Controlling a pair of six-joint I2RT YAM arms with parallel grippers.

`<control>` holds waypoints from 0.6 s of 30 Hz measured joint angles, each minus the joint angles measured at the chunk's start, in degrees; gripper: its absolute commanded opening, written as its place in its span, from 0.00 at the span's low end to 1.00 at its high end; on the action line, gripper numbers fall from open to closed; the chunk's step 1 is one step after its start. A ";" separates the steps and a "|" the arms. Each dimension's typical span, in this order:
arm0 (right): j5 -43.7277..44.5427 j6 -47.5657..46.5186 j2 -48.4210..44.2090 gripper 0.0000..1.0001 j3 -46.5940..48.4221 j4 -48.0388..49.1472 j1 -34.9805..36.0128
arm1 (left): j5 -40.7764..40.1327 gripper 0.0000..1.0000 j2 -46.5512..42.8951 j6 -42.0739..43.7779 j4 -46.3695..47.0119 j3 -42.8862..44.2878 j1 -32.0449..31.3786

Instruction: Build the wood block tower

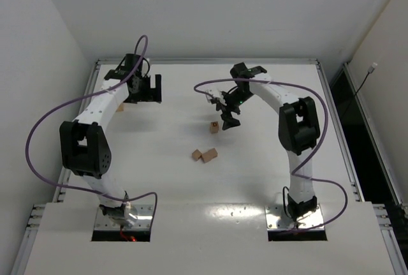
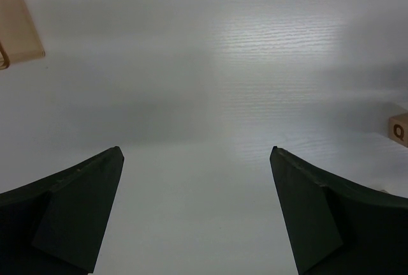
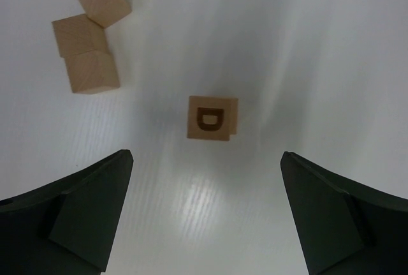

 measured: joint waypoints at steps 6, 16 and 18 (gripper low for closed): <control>-0.74 -3.08 1.31 1.00 0.48 -5.92 0.28 | 0.02 1.00 1.62 0.07 -0.17 0.00 0.98; 4.59 7.04 1.18 1.00 -7.52 6.05 3.28 | 0.31 1.00 2.97 0.20 -0.31 0.11 1.07; 5.73 8.66 1.18 1.00 -7.56 8.04 3.93 | 0.42 1.00 3.37 0.20 -0.33 0.31 1.07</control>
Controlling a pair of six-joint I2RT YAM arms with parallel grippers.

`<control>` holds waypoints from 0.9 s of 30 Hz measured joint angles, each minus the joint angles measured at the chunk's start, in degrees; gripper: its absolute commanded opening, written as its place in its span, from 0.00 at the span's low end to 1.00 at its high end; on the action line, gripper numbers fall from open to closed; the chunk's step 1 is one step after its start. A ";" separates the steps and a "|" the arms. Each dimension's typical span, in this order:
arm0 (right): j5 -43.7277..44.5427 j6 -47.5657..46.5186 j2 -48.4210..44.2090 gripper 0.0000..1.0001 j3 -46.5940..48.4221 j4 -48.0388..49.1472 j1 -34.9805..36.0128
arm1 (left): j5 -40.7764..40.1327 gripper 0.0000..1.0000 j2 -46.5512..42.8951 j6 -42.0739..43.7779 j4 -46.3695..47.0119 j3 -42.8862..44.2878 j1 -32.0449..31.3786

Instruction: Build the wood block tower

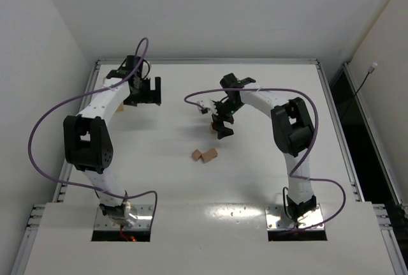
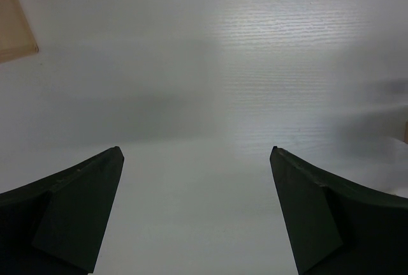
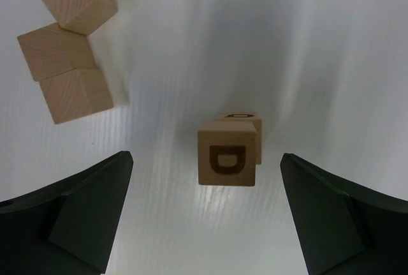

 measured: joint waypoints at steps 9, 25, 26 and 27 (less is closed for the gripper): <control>2.80 2.84 0.13 0.98 2.49 1.73 0.55 | 0.42 1.00 1.07 0.00 0.02 0.11 0.00; 6.14 1.68 4.68 0.92 9.05 -3.26 2.56 | 0.63 1.00 1.86 0.17 0.02 1.27 0.35; 6.29 1.51 4.83 0.89 9.16 -3.63 2.86 | 0.66 1.00 2.05 0.20 0.02 1.27 0.35; 6.43 1.29 4.90 0.88 9.20 -3.89 3.06 | 0.66 1.00 2.23 0.20 0.00 1.27 0.35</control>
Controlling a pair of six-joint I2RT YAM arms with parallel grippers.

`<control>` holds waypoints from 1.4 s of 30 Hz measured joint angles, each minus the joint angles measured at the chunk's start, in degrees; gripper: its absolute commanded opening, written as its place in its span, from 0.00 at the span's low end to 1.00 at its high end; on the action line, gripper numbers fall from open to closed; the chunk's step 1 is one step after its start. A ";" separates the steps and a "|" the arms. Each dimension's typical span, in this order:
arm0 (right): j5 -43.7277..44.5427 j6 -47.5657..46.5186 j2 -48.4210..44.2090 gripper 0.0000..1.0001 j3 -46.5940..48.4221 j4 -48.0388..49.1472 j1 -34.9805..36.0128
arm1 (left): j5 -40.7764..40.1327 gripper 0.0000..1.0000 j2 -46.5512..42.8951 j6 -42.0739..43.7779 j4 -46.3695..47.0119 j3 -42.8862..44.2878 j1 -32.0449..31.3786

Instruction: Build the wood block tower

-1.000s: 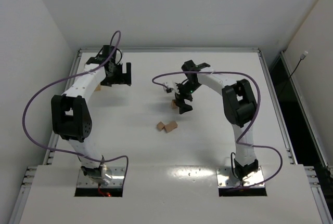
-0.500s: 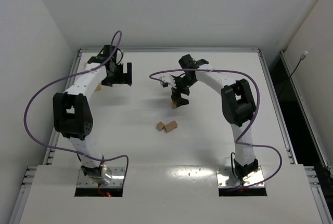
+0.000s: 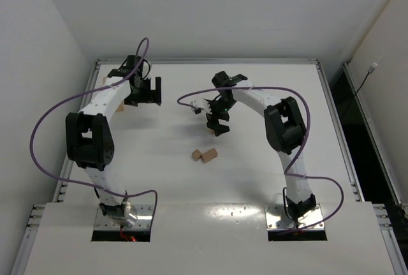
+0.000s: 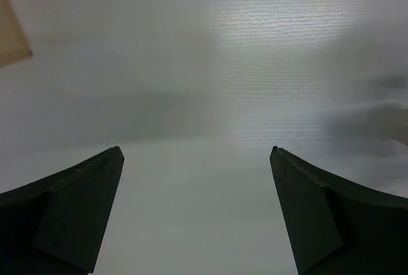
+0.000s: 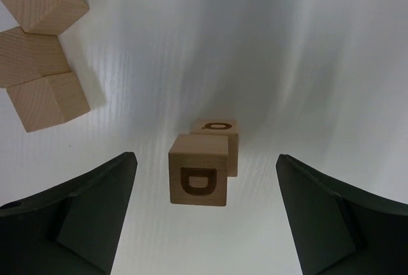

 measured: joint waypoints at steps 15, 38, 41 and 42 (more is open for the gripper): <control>4.87 0.33 3.43 0.63 2.71 -1.62 2.36 | 0.50 1.00 0.22 0.00 0.00 0.66 0.24; 7.02 1.05 5.86 0.66 5.60 -3.17 3.54 | 1.07 1.00 1.53 -0.04 0.00 0.68 1.09; 7.37 1.31 6.25 0.93 5.77 -3.41 3.56 | 1.07 1.00 1.55 -0.04 0.00 0.76 1.09; 7.45 1.18 6.27 1.00 5.77 -3.41 3.56 | 1.07 1.00 1.55 -0.02 0.02 0.76 1.09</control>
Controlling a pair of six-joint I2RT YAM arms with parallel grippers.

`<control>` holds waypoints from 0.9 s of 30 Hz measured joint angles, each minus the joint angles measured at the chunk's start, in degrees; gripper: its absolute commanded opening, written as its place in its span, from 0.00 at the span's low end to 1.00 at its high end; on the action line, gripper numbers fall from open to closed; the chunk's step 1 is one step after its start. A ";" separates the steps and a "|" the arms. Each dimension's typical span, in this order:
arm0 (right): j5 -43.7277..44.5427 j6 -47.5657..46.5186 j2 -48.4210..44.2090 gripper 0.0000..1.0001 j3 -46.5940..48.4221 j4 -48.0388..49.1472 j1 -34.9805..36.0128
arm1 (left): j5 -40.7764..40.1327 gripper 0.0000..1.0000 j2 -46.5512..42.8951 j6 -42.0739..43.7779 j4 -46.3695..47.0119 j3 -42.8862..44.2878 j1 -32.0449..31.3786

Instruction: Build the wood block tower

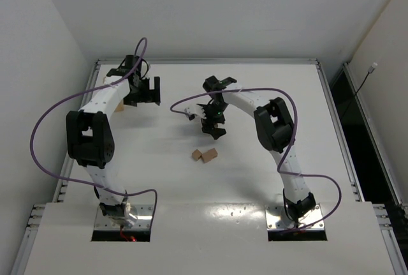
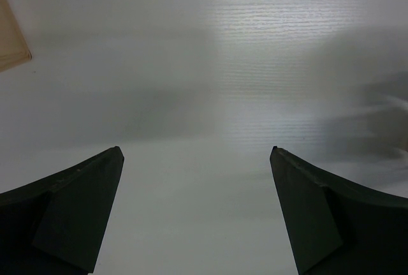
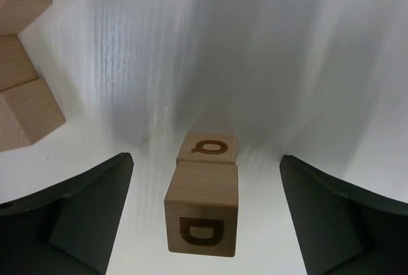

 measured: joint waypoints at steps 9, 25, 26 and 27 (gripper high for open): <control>-0.31 1.46 -4.72 1.00 -7.72 5.66 -0.35 | 0.50 1.00 0.17 -0.02 -0.13 0.22 0.00; 3.10 27.04 -38.42 1.00 -14.03 21.53 -6.97 | 0.22 1.00 -10.38 2.29 2.01 -9.53 -3.28; 4.20 29.55 -39.67 1.00 -14.97 22.05 -7.63 | 0.26 1.00 -12.28 3.19 1.92 -11.17 -4.94; 5.60 32.37 -40.89 1.00 -16.33 22.51 -8.52 | 0.37 0.97 -14.21 4.26 1.90 -12.87 -7.32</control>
